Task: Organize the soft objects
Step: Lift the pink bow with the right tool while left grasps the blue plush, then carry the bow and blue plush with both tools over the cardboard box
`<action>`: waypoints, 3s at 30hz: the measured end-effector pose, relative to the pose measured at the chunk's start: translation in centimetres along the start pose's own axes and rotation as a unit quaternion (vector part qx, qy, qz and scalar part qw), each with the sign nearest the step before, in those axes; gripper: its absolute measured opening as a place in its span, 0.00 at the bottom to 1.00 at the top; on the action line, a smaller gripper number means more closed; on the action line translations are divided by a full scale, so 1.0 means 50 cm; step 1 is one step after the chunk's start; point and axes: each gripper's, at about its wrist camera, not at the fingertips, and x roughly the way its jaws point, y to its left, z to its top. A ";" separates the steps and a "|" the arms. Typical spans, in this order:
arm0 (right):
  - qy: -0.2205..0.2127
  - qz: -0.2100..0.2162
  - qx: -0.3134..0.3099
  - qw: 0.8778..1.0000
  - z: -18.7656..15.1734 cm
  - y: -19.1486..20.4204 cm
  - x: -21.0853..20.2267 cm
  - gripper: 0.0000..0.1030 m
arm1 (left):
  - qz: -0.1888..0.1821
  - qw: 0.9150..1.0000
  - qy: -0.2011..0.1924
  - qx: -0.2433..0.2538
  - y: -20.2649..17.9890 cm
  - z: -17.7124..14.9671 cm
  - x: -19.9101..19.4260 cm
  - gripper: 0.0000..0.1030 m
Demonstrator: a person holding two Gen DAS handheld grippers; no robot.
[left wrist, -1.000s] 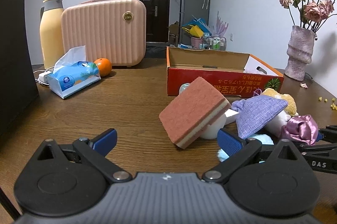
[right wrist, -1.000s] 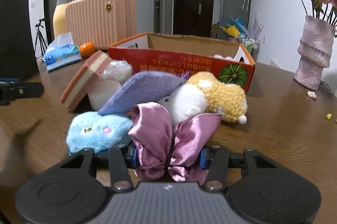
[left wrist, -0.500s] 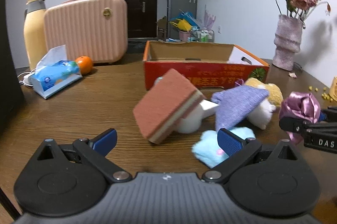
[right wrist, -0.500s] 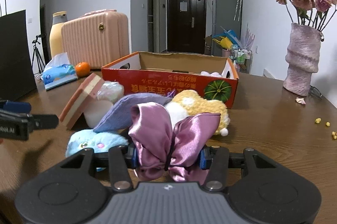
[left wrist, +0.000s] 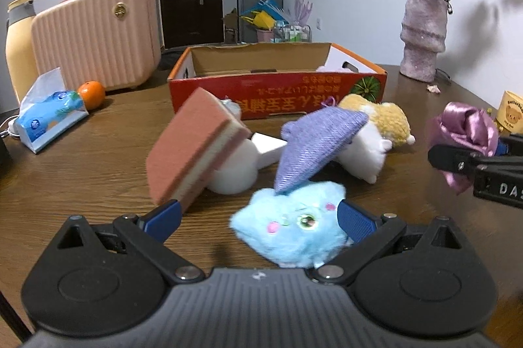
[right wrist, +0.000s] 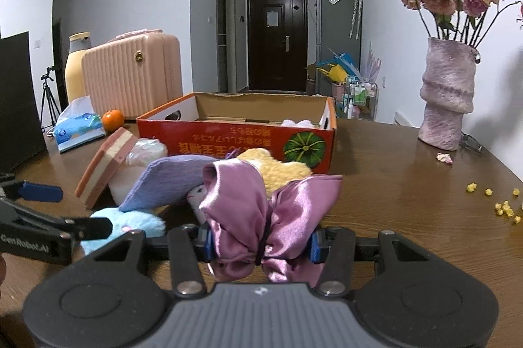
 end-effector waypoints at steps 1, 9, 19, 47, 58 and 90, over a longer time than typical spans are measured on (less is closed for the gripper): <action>-0.001 -0.001 0.001 1.000 0.000 -0.005 -0.002 0.47 | 0.000 1.000 0.003 0.002 -0.005 0.001 0.004 1.00; -0.007 -0.013 0.008 1.000 -0.001 -0.044 -0.011 0.48 | 0.007 1.000 0.026 0.017 -0.041 0.003 0.039 1.00; -0.006 -0.017 0.012 1.000 -0.004 -0.059 -0.013 0.48 | 0.007 0.998 0.066 -0.001 -0.046 0.011 0.092 1.00; 0.000 -0.030 0.030 0.999 -0.022 -0.062 -0.005 0.48 | -0.034 0.998 0.054 0.003 -0.048 0.001 0.068 0.79; 0.011 -0.032 0.040 0.999 -0.032 -0.047 -0.011 0.48 | -0.070 0.997 0.012 0.020 -0.032 -0.014 -0.017 0.79; -0.070 -0.003 -0.015 0.997 0.159 0.012 0.084 0.49 | -0.041 0.990 -0.130 0.019 0.028 0.168 -0.028 0.79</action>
